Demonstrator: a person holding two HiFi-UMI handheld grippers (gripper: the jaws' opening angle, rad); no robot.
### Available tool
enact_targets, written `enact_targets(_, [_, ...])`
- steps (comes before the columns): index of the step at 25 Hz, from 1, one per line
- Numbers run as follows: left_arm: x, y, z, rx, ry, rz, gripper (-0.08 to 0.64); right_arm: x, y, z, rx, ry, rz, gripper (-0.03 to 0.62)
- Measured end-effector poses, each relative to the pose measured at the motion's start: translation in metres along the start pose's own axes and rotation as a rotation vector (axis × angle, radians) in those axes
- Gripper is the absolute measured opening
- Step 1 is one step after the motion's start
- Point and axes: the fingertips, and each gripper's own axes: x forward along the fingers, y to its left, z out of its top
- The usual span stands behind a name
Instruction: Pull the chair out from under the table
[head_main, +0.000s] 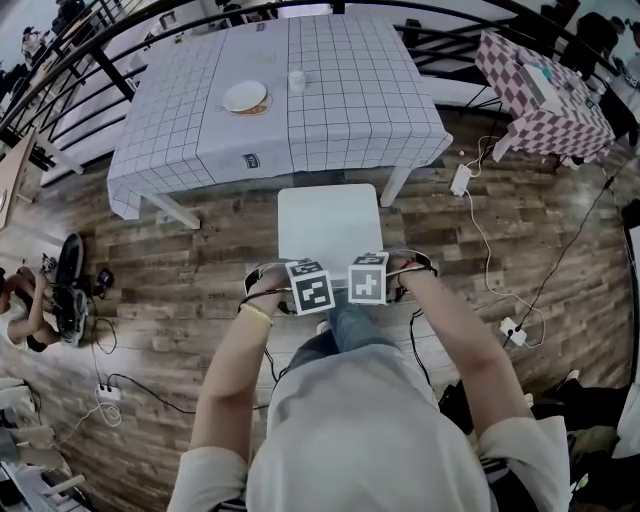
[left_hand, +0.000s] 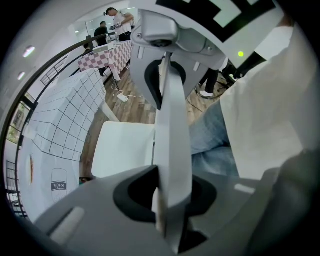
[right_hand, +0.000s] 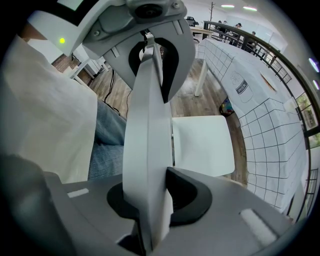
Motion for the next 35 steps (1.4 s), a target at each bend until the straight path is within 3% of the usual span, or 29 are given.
enact_targets(16, [0.002, -0.033, 0.002, -0.007, -0.004, -0.007, 0.087, 0.002, 0.031, -0.004, -0.008, 0.002, -0.003, 0.083])
enact_targets(35, [-0.001, -0.03, 0.003, -0.054, -0.063, -0.002, 0.101, 0.0, 0.029, -0.004, 0.026, -0.03, 0.01, 0.109])
